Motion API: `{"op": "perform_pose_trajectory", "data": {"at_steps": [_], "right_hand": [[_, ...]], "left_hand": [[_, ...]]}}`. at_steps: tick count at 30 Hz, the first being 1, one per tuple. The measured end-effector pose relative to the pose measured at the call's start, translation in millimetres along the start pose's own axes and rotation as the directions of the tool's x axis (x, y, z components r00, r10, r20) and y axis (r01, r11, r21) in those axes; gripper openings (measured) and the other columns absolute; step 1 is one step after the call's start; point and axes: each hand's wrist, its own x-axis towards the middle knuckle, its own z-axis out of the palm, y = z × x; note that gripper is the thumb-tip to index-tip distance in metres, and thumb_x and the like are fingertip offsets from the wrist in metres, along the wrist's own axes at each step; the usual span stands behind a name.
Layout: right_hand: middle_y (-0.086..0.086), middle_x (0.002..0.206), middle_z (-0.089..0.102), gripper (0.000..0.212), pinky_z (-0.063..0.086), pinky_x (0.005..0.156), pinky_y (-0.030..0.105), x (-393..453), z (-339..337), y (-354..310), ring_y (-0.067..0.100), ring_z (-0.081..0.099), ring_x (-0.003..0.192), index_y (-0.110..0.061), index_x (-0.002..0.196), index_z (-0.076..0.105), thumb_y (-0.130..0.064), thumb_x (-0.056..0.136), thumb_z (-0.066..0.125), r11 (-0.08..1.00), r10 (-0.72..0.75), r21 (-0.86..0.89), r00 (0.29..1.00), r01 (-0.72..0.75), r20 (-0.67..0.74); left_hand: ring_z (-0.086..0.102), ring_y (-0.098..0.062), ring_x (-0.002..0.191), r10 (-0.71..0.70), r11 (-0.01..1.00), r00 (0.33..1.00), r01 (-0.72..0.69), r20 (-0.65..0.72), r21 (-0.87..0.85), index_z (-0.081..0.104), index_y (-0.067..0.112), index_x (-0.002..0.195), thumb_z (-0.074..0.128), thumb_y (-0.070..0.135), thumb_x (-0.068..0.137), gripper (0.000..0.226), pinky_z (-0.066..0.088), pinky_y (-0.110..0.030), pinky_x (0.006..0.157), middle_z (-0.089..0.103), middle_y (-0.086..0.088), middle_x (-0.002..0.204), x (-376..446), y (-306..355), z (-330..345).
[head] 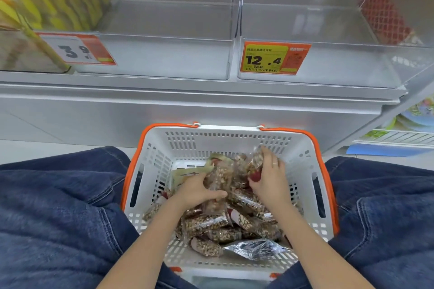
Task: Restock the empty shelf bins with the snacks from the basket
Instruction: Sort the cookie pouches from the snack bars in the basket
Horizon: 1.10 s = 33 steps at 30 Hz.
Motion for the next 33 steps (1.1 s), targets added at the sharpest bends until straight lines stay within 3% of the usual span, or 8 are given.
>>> {"op": "perform_pose_trajectory", "data": {"at_steps": [3,7,11,15,17,21,26,33], "right_hand": [[0.003,0.158,-0.014,0.111,0.007,0.113,0.063,8.3,-6.5,2.0,0.033,-0.011,0.145,-0.03,0.149,-0.016,0.005,0.078,0.063,0.97,0.088,-0.227,0.996,-0.081,0.019],[0.001,0.156,-0.02,0.096,-0.004,0.112,0.063,1.0,-9.1,-16.5,0.031,-0.022,0.142,-0.032,0.148,-0.015,-0.017,0.089,0.058,0.968,-0.088,-0.22,0.981,0.125,0.171],[-0.006,0.159,-0.007,0.085,-0.001,0.116,0.058,-22.4,17.3,-50.9,0.017,-0.014,0.144,-0.037,0.15,0.001,-0.03,0.088,0.058,0.813,-0.485,-0.063,0.733,0.579,0.477],[-0.004,0.153,-0.03,0.121,-0.006,0.108,0.07,-32.5,58.4,-65.8,0.036,-0.015,0.143,-0.038,0.146,-0.021,-0.06,0.07,0.071,0.688,-0.375,-0.169,0.545,0.706,0.75],[0.0,0.15,-0.036,0.132,-0.002,0.107,0.071,-30.3,69.3,-70.7,0.043,-0.01,0.142,-0.037,0.143,-0.028,-0.062,0.064,0.074,0.644,-0.319,-0.239,0.539,0.727,0.779],[0.006,0.147,-0.041,0.138,0.027,0.108,0.058,-21.1,81.9,-75.9,0.049,0.023,0.136,-0.038,0.14,-0.032,-0.046,0.064,0.083,0.641,-0.199,-0.346,0.584,0.685,0.787],[0.005,0.147,-0.042,0.119,0.049,0.068,0.034,-23.3,92.4,-89.5,0.04,0.038,0.122,-0.048,0.145,-0.012,-0.005,0.076,0.075,0.726,-0.135,-0.314,0.576,0.611,0.806],[0.015,0.156,-0.015,0.108,0.05,0.093,0.044,-20.5,61.4,-69.5,0.045,0.031,0.131,-0.044,0.144,0.013,-0.004,0.068,0.08,0.881,-0.212,-0.138,0.639,0.453,0.74]], "left_hand": [[0.037,-0.022,0.133,0.044,0.998,0.969,-0.055,0.243,0.04,0.056,0.032,0.128,0.059,0.069,0.074,0.066,0.029,-0.04,0.11,0.045,0.004,0.142,-5.3,12.6,4.7],[0.023,-0.027,0.14,-0.053,0.99,0.99,0.07,-0.13,0.126,0.048,0.033,0.135,0.039,0.093,0.059,0.098,0.019,-0.054,0.113,0.033,0.001,0.151,0.3,-18.0,-6.6],[0.036,-0.024,0.135,-0.222,0.954,0.975,0.212,0.027,0.212,0.012,0.025,0.149,0.08,0.065,0.051,0.125,0.033,-0.04,0.11,0.031,-0.003,0.152,-6.6,-49.8,-14.4],[0.049,-0.019,0.119,-0.261,0.942,0.952,0.215,0.162,0.257,0.026,0.009,0.146,0.081,0.025,0.07,0.095,0.04,-0.025,0.094,0.049,-0.004,0.134,-12.9,-48.5,-1.2],[0.054,-0.016,0.106,-0.262,0.954,0.94,0.218,0.219,0.204,0.034,0.009,0.142,0.076,0.013,0.075,0.08,0.044,-0.023,0.084,0.057,-0.003,0.121,-11.9,-52.2,-5.5],[0.045,-0.019,0.123,-0.253,0.946,0.931,0.181,0.264,0.268,0.054,0.022,0.129,0.073,0.008,0.076,0.058,0.041,-0.03,0.099,0.044,0.0,0.136,-16.9,-60.5,-18.9],[0.04,-0.023,0.125,-0.223,0.908,0.973,0.184,0.06,0.377,0.037,0.012,0.135,0.079,0.018,0.071,0.077,0.039,-0.027,0.097,0.038,-0.007,0.139,-16.9,-63.7,-3.0],[0.039,-0.025,0.127,-0.247,0.916,0.965,0.204,0.085,0.346,0.023,0.015,0.142,0.082,0.017,0.064,0.097,0.039,-0.035,0.103,0.038,-0.007,0.142,-11.1,-67.6,-1.8]]}}
